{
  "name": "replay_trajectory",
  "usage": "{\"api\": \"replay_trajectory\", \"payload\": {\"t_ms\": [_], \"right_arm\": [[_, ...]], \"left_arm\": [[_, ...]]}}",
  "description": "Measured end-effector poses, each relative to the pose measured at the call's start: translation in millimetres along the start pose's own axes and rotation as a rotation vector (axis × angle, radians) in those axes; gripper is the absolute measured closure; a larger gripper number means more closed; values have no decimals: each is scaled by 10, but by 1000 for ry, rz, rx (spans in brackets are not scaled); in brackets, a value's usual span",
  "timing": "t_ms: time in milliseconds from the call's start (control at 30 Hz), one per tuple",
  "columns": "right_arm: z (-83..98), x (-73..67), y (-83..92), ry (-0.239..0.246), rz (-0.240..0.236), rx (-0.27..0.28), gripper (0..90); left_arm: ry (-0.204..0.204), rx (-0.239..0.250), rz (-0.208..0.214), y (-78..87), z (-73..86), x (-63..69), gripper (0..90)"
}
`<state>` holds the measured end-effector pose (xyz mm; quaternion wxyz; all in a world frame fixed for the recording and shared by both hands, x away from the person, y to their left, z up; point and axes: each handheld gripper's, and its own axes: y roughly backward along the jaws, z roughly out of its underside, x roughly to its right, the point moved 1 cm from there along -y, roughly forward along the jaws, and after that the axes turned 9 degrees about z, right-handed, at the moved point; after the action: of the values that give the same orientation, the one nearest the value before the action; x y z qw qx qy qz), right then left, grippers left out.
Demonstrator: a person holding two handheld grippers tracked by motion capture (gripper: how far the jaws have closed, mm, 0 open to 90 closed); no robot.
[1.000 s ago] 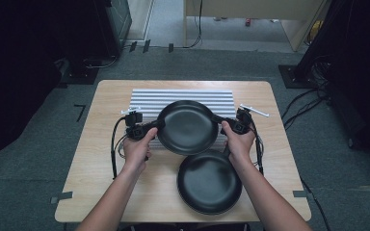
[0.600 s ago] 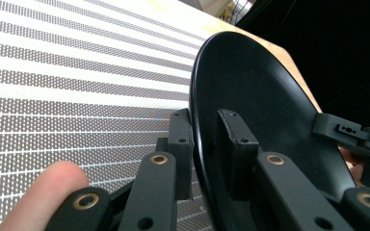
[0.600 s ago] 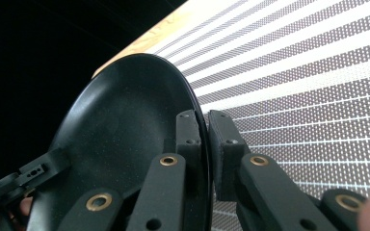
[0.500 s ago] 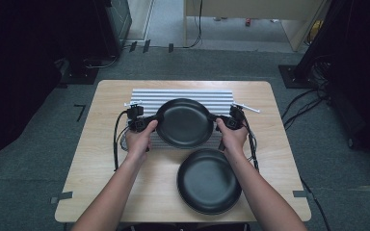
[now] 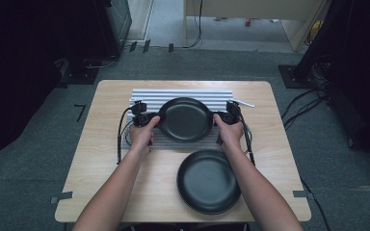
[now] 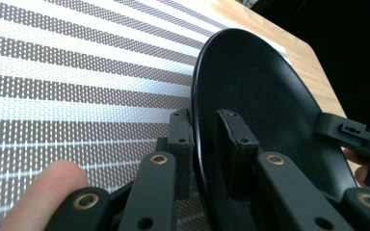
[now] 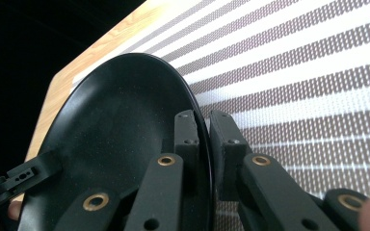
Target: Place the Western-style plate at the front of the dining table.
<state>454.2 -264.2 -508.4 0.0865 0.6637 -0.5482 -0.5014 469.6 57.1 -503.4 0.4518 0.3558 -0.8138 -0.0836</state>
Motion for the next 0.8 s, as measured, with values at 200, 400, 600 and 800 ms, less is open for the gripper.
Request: {"api": "replay_trajectory", "payload": {"t_ms": [200,400,600,800], "right_arm": [[-40,36,-126,-22,14,-8,826],[-53,5,-198,-24,38,29,825],[-59,25,-269,-9,52,60,816],[-44,9,-294,-4,37,96,815]], "left_arm": [[58,19,9,-91,-33,-94,789],[82,34,1,-152,-52,-150,787],[91,26,-5,-201,-51,-193,786],[110,21,-8,-220,-32,-243,772]]}}
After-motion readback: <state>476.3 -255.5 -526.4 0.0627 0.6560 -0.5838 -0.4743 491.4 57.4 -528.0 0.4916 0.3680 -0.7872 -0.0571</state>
